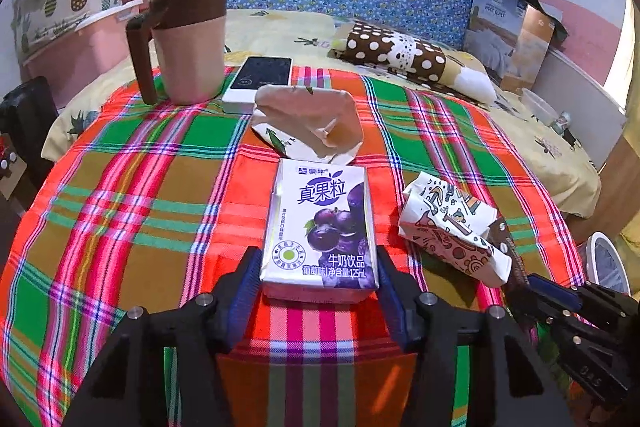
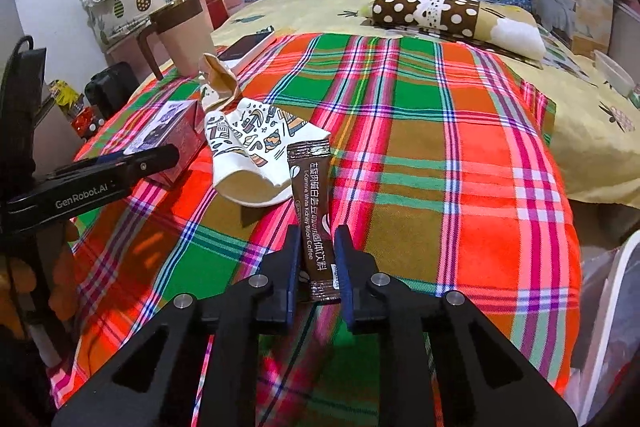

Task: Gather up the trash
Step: 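Grasp the purple grape milk carton with the left tool while the right tool grasps a brown snack wrapper, then carry the grape milk carton and snack wrapper over the bin with both tools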

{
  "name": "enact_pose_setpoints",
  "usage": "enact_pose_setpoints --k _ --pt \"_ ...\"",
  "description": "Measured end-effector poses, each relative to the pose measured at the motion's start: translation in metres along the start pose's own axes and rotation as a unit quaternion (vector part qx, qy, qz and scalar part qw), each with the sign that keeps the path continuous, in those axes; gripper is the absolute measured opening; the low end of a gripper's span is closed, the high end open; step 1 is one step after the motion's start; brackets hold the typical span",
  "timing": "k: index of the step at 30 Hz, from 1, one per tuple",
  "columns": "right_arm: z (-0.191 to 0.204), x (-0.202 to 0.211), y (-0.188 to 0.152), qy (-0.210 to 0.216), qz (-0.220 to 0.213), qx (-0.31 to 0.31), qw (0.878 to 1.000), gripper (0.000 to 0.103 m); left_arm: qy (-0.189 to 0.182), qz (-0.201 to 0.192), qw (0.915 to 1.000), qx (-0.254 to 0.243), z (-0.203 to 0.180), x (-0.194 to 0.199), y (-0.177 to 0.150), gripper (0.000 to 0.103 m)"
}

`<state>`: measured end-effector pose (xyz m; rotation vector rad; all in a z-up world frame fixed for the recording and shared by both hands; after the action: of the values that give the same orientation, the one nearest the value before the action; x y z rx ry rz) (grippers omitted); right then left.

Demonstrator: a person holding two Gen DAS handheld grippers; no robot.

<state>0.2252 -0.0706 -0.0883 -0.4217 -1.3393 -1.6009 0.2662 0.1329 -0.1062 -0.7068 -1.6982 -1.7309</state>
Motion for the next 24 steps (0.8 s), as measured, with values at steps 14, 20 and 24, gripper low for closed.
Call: enact_pose_setpoints --k 14,20,24 --pt "-0.004 0.051 -0.004 0.015 -0.046 -0.020 0.999 0.019 -0.027 -0.047 0.9982 -0.026 -0.049 0.073 -0.010 0.054" --pt "-0.012 0.074 -0.009 0.012 -0.067 -0.028 0.997 0.019 -0.046 -0.055 0.9969 -0.034 -0.079 0.096 -0.020 0.054" --pt "-0.019 0.086 -0.012 0.007 -0.079 -0.037 0.996 0.019 -0.060 -0.061 0.9954 -0.043 -0.097 0.109 -0.024 0.054"
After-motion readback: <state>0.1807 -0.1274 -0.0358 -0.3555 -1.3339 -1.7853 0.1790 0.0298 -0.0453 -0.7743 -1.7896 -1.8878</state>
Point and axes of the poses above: each gripper's, at about its wrist camera, not at the fingertips, and x roughly against the way its jaws point, z to its left, y to its top, the point moved 10 cm from there along -x, roughly the way its jaws point, and after that the axes turned 15 degrees about -x, right-handed, at the moved point
